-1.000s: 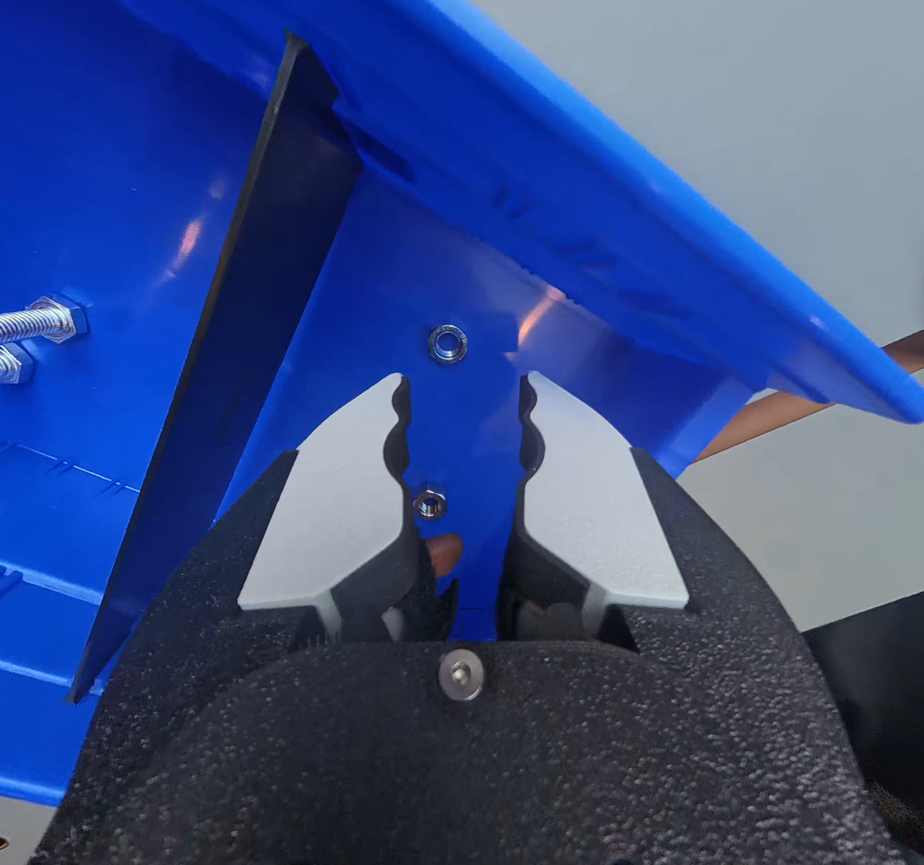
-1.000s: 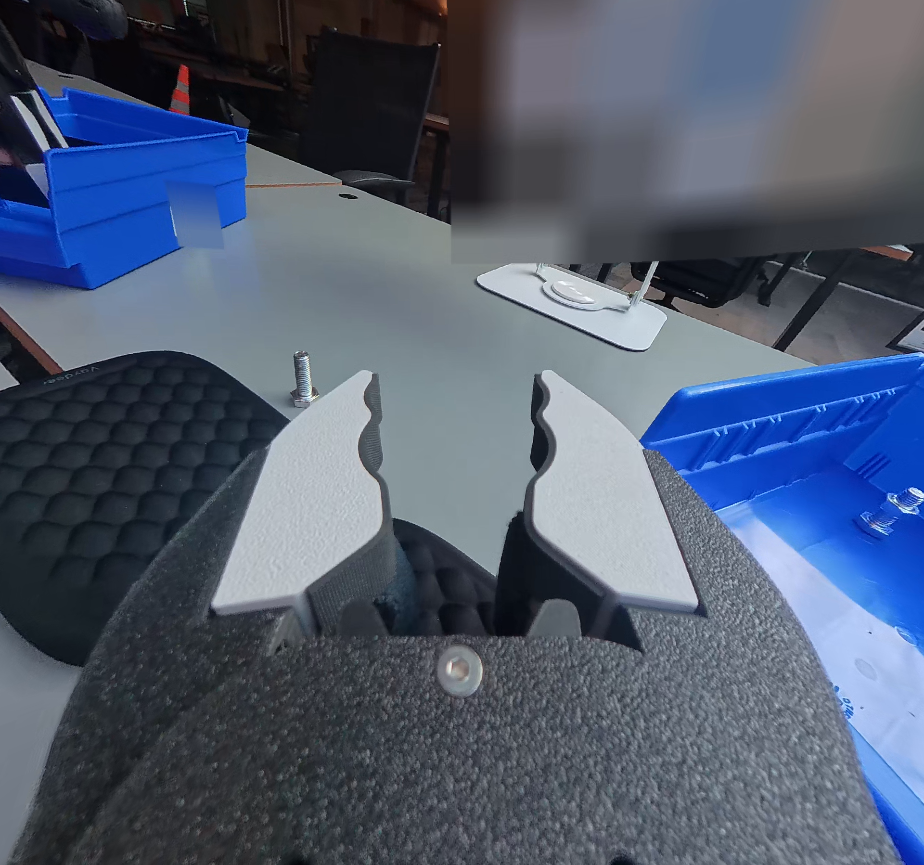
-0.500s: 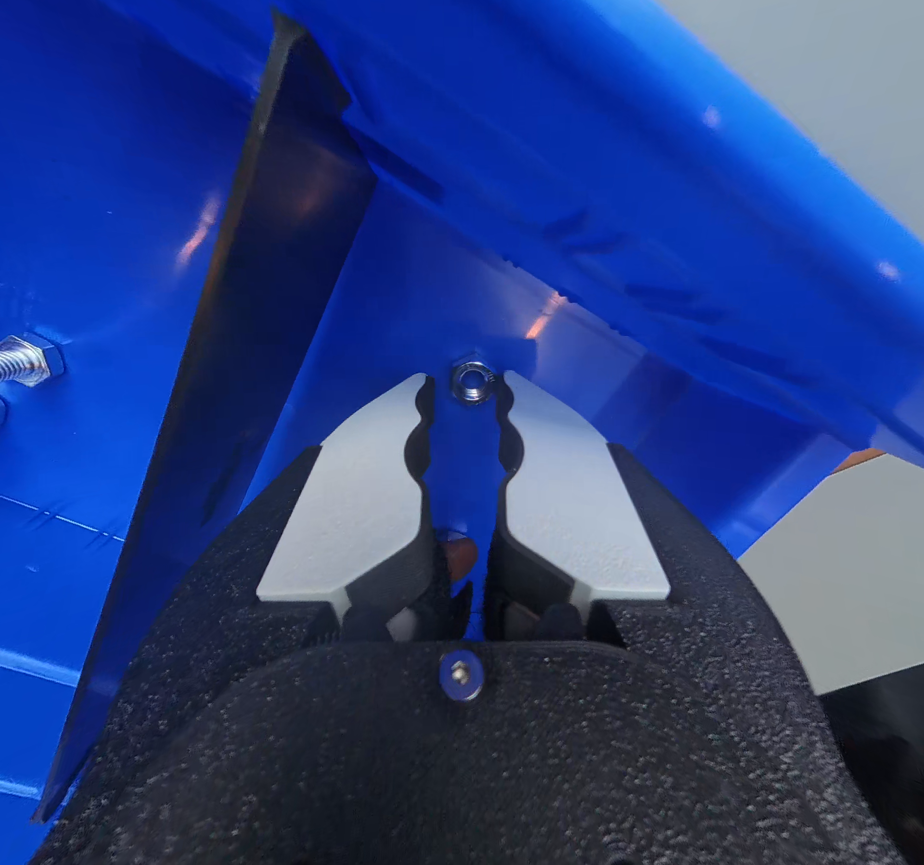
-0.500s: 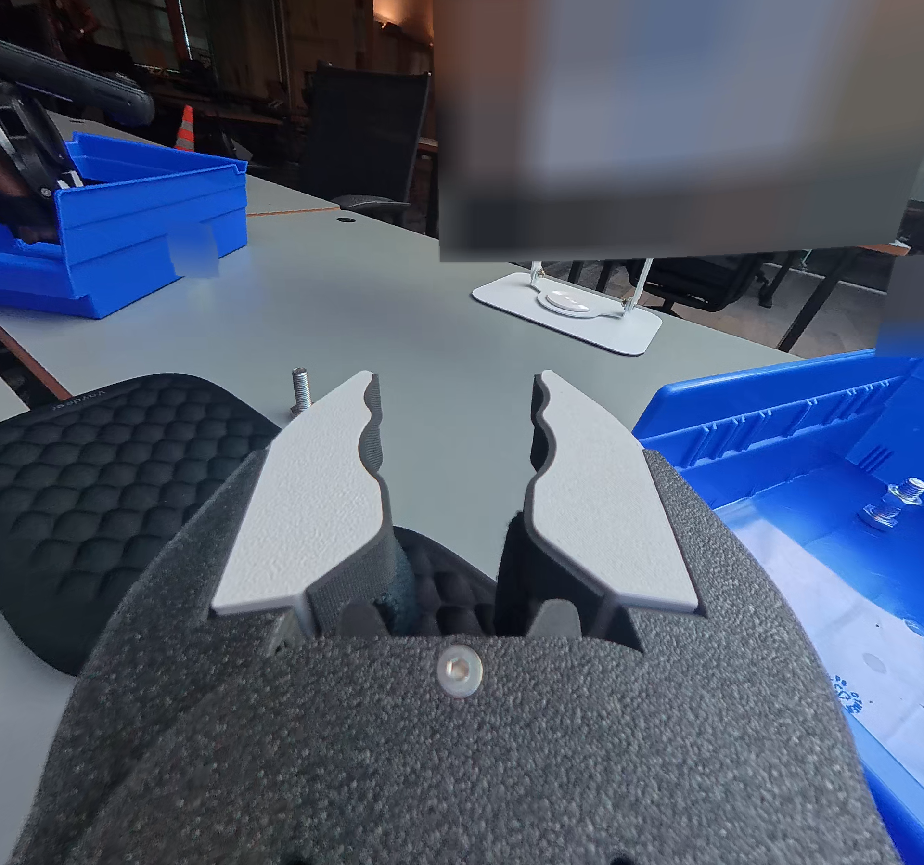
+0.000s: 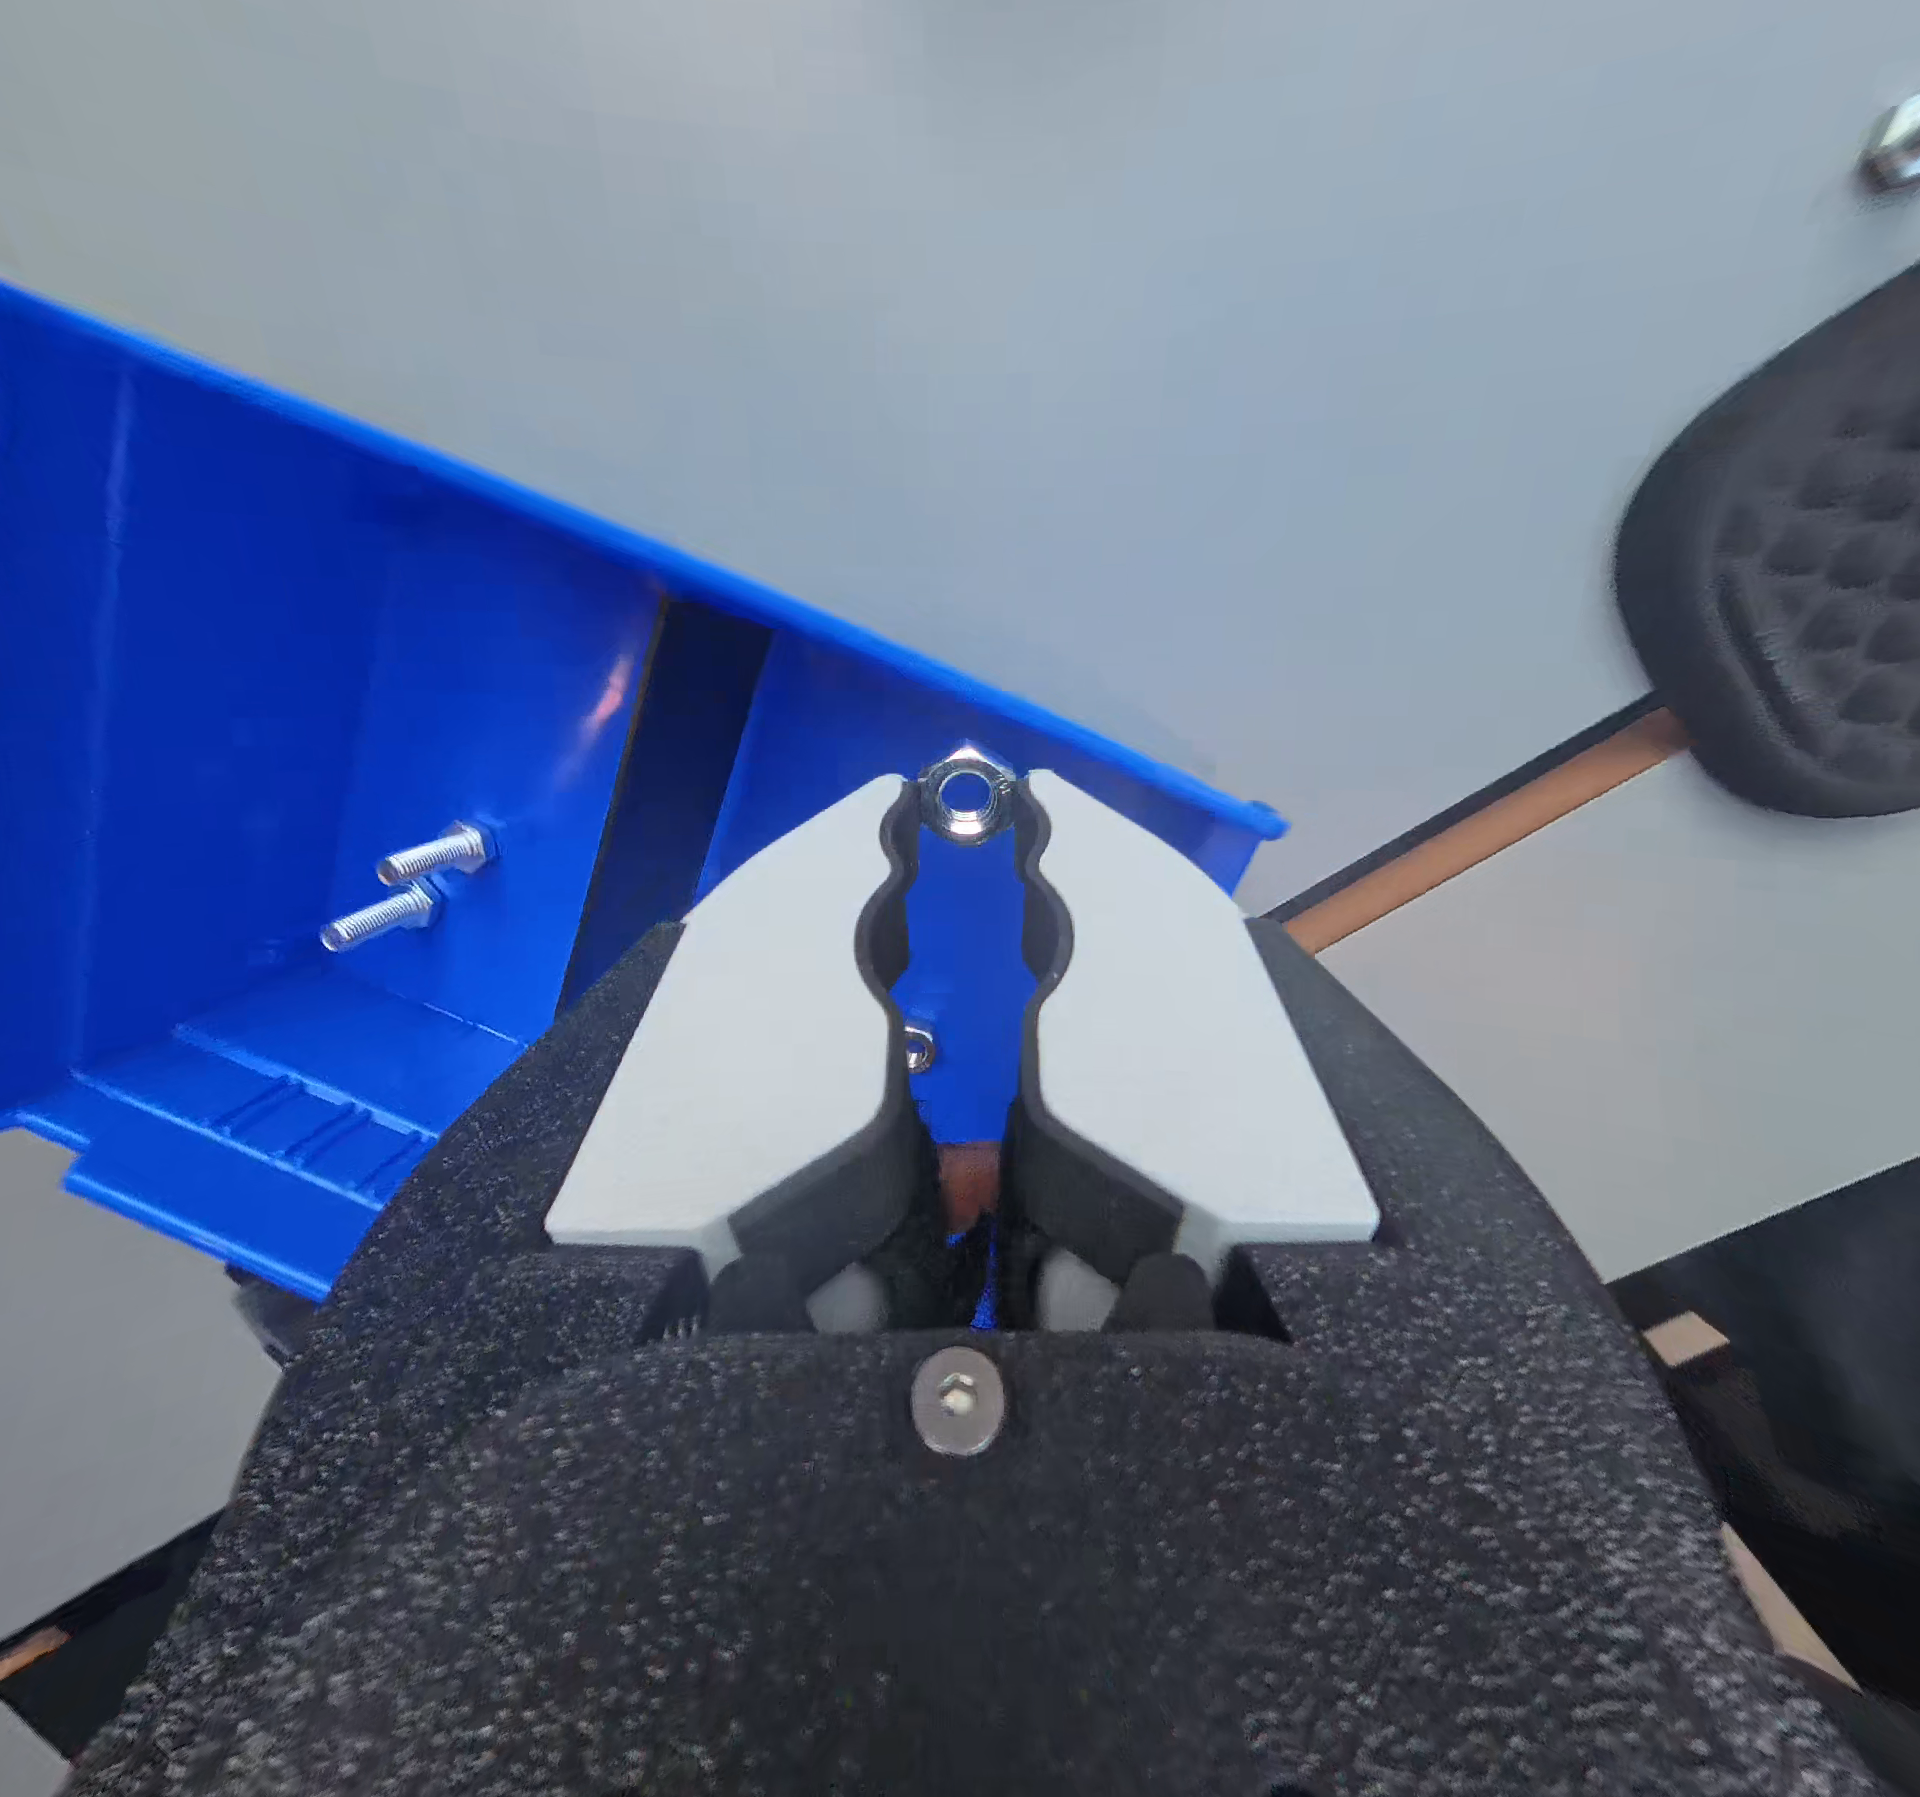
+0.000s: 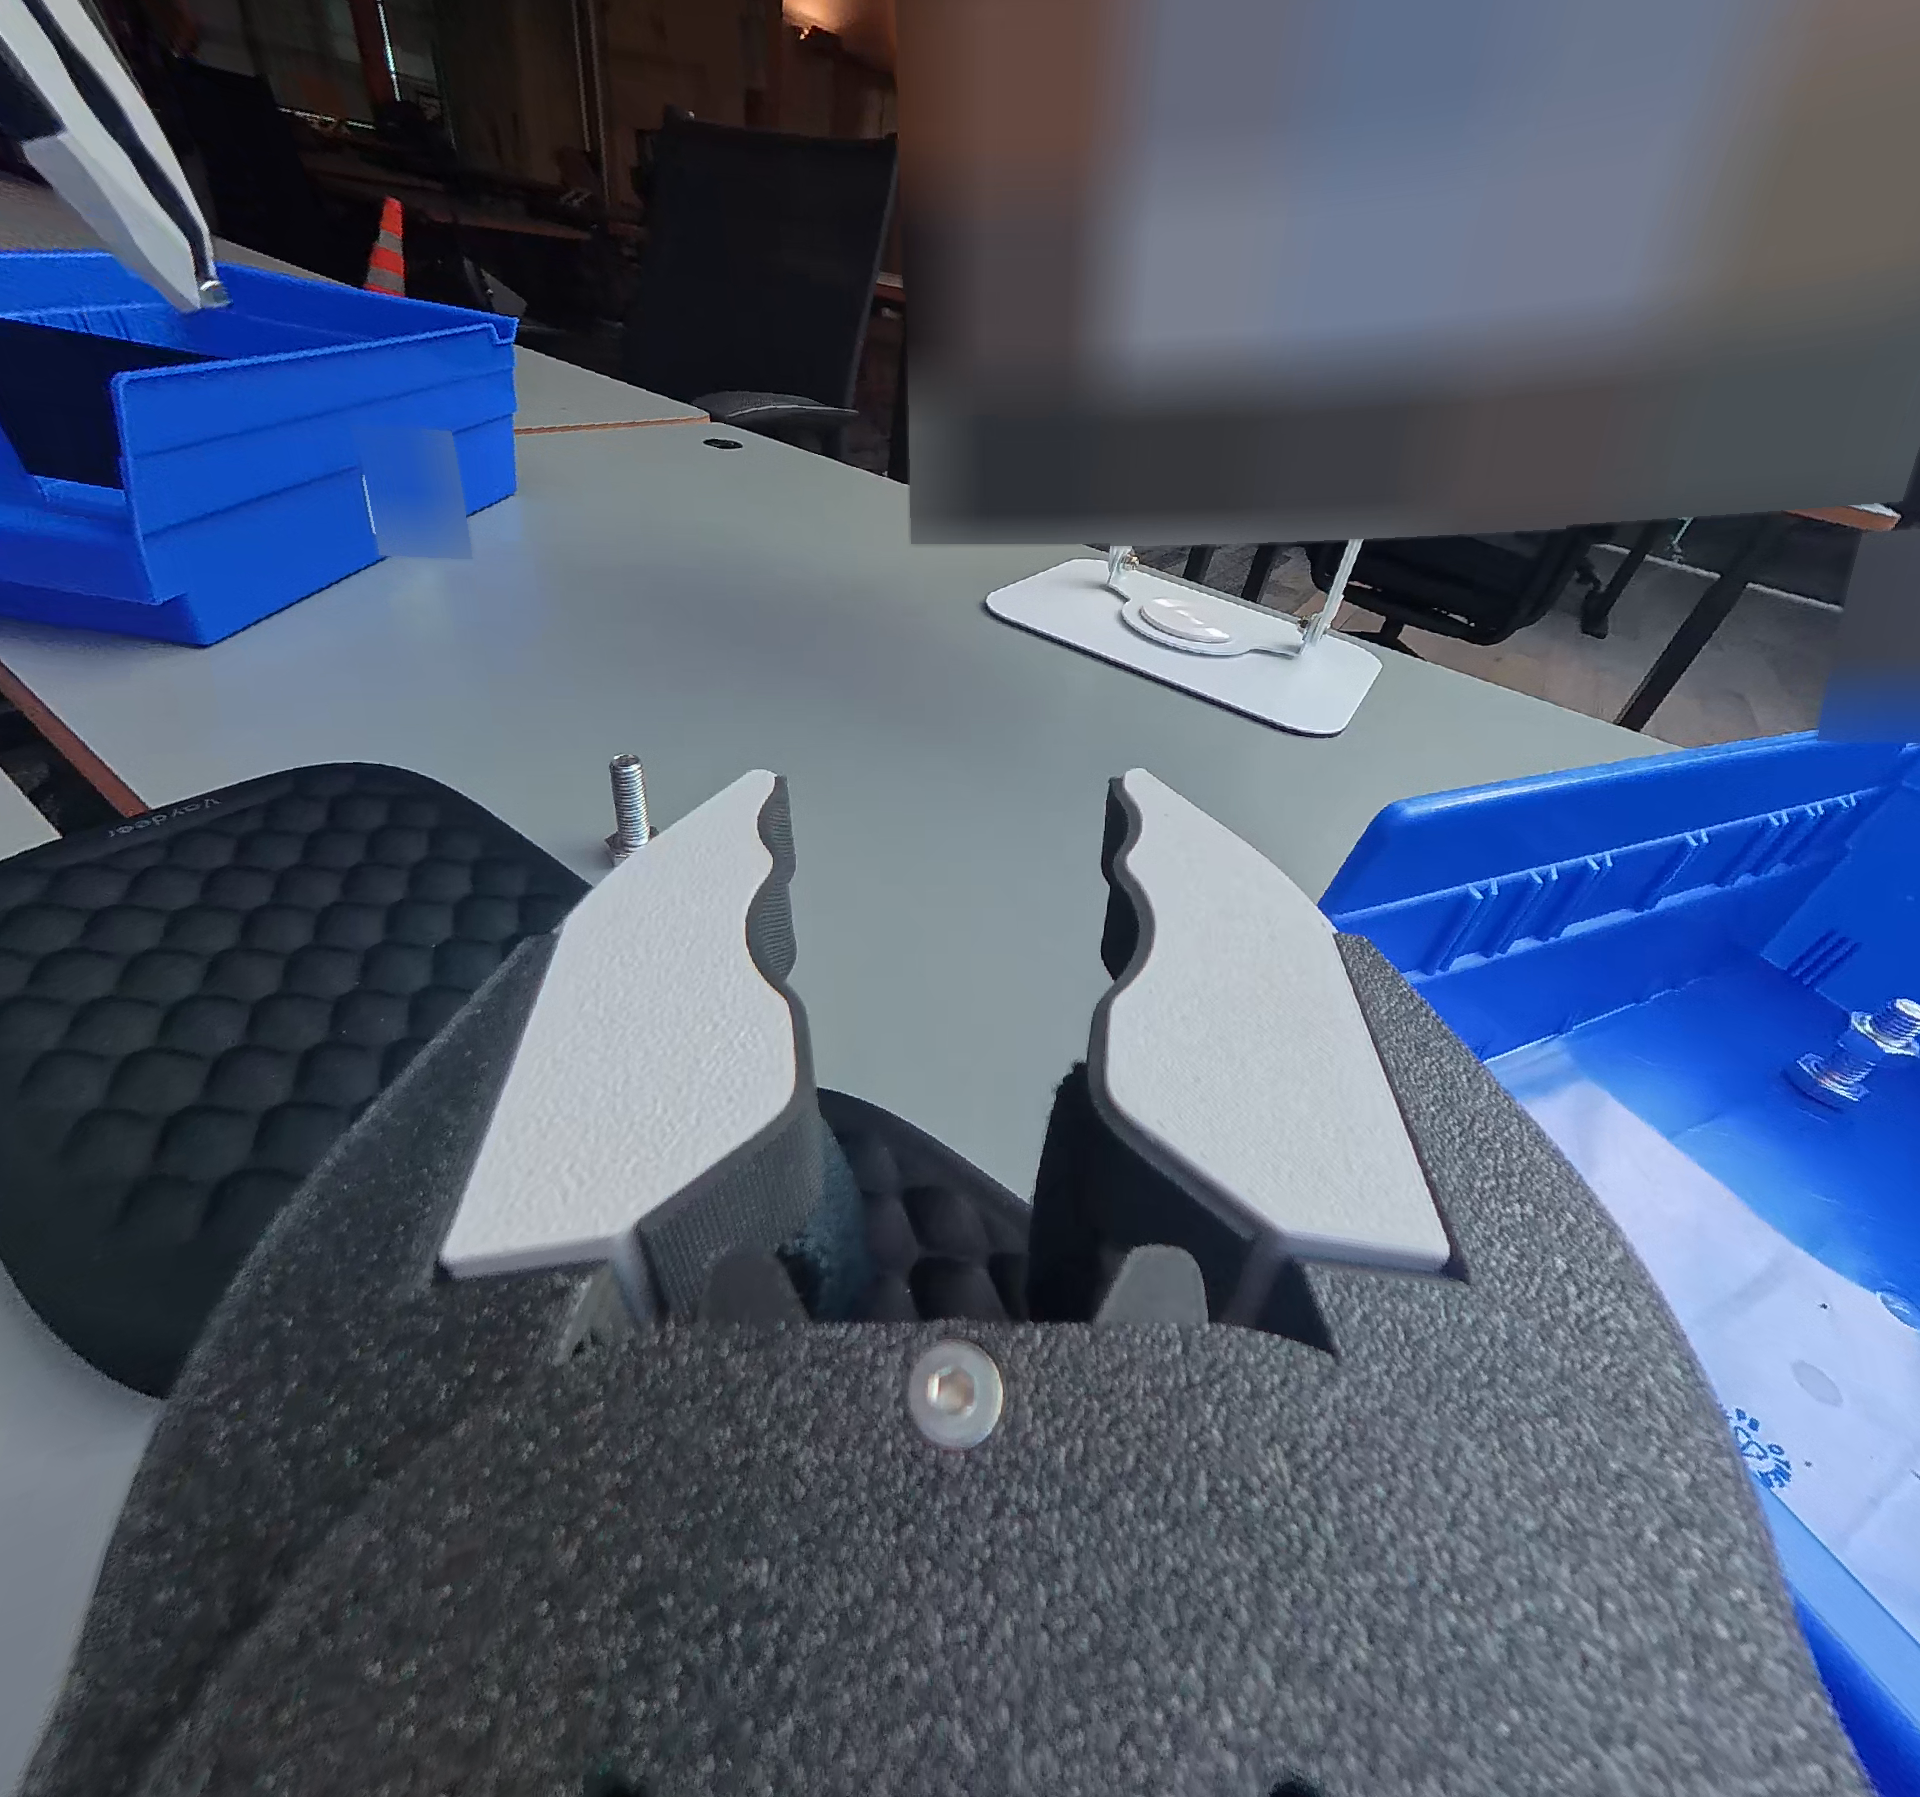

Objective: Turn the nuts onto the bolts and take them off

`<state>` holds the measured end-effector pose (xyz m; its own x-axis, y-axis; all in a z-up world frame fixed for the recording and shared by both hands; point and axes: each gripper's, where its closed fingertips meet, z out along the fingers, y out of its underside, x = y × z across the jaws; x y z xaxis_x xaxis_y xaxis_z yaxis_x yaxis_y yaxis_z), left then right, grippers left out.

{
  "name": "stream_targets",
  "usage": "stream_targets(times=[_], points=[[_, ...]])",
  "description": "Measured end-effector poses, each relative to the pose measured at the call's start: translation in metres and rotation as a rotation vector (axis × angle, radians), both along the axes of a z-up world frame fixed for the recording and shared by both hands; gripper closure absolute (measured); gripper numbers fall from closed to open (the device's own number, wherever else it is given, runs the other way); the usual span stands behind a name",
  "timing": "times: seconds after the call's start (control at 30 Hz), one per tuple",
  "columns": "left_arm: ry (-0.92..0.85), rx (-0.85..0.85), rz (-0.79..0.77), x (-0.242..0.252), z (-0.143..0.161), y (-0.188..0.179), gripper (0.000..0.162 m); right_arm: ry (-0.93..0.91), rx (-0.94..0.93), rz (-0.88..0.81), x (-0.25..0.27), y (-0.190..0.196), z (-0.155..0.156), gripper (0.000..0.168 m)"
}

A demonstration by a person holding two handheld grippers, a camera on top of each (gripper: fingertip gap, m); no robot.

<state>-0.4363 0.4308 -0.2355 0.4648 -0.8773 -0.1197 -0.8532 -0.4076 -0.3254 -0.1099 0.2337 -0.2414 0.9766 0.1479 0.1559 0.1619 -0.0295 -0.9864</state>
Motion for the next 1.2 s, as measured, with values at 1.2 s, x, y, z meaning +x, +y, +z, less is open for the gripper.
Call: stream_targets(times=[1.2], points=[[0.194,-0.11,-0.586,0.266,-0.109,-0.144,0.145,0.058,0.018,0.002,0.005,-0.002,0.004,0.112]])
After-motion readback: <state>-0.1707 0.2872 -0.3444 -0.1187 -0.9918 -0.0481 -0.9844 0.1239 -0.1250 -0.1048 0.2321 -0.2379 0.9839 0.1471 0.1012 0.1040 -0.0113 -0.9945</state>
